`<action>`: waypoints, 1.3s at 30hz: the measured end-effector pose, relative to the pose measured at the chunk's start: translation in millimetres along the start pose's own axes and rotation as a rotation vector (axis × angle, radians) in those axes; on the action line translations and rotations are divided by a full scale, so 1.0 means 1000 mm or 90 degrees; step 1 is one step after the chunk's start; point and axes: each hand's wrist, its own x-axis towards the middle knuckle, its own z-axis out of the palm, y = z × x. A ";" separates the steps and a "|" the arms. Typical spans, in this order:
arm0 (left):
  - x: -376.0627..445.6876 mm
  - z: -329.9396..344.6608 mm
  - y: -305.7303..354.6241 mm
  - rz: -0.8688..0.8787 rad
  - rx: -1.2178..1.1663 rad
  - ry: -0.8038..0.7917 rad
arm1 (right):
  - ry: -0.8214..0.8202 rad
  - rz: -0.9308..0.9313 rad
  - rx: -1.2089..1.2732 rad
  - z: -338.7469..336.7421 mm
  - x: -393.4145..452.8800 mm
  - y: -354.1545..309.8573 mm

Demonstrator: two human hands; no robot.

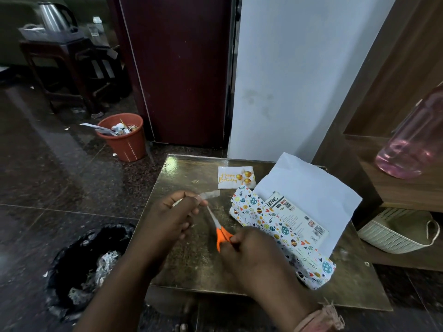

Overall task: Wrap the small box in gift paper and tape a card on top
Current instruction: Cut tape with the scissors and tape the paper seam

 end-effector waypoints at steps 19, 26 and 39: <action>-0.001 -0.003 0.009 0.002 -0.120 0.030 | -0.326 0.095 0.824 -0.008 0.004 -0.001; -0.003 -0.003 0.009 0.000 -0.118 0.000 | -0.446 0.044 0.779 -0.012 0.001 0.003; -0.004 0.000 0.005 0.018 -0.060 -0.080 | -0.384 0.015 0.673 -0.015 0.002 0.006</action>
